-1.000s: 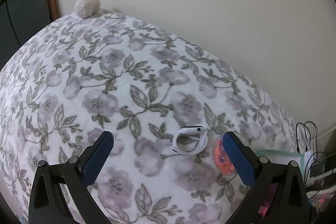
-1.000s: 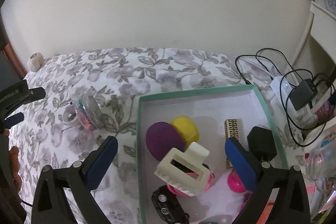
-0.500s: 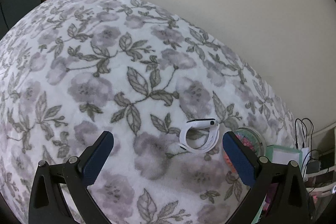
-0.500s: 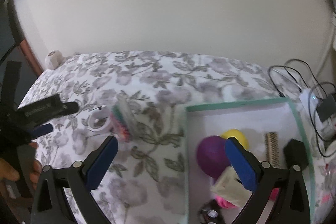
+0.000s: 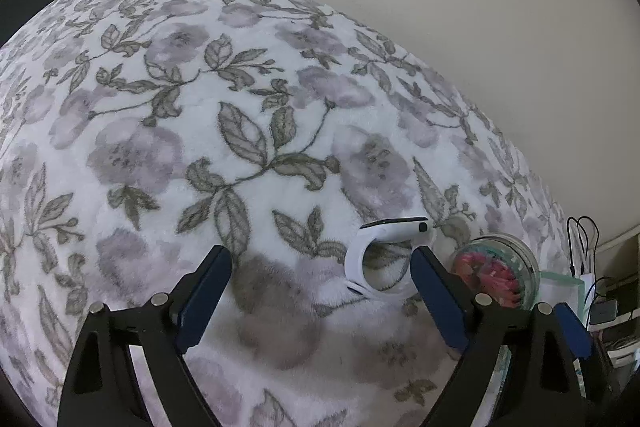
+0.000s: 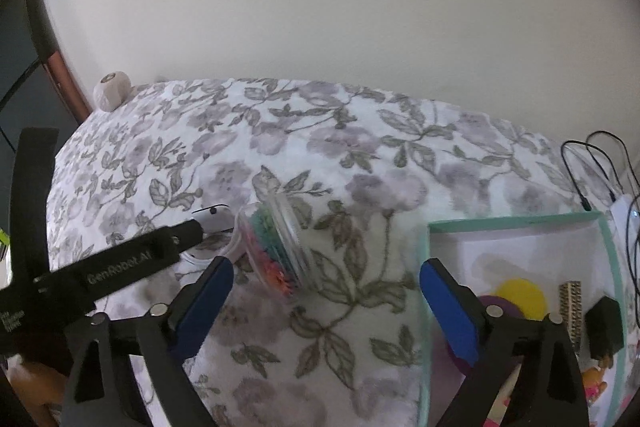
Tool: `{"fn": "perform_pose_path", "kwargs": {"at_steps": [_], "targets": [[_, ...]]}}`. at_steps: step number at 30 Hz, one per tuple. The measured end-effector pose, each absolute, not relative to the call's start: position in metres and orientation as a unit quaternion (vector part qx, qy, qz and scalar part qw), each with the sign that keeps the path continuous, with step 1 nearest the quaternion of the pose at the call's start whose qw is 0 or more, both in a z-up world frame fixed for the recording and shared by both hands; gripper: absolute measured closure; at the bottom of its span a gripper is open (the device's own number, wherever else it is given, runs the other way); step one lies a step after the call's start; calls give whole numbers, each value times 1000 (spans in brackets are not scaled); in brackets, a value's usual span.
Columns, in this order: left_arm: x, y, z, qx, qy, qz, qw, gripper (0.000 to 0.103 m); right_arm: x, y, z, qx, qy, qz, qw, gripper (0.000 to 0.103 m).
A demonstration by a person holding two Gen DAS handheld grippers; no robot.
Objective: Organize rigid objects
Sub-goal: 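Grasp the white smartwatch with the left tool while the right tool grasps the bead jar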
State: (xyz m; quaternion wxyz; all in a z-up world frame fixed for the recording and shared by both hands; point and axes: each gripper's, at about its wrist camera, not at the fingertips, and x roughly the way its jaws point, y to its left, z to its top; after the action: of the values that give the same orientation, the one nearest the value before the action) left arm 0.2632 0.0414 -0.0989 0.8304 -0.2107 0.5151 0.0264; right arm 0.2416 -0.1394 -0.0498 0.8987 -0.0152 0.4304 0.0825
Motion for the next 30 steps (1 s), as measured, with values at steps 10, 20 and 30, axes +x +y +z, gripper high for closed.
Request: {"fn": "perform_pose_path", "kwargs": {"at_steps": [10,20,30], "targets": [[267,35,-102,-197,503,16,841,34,257,-127,-63,-24,440,86,893,36],[267,19,-102,-172,504,-10,846,64,258,-125,-68,-8,445,93,891,59],[265,15,-103,-147,505,3,851,88,254,-122,-68,-4,446,87,891,59]]}}
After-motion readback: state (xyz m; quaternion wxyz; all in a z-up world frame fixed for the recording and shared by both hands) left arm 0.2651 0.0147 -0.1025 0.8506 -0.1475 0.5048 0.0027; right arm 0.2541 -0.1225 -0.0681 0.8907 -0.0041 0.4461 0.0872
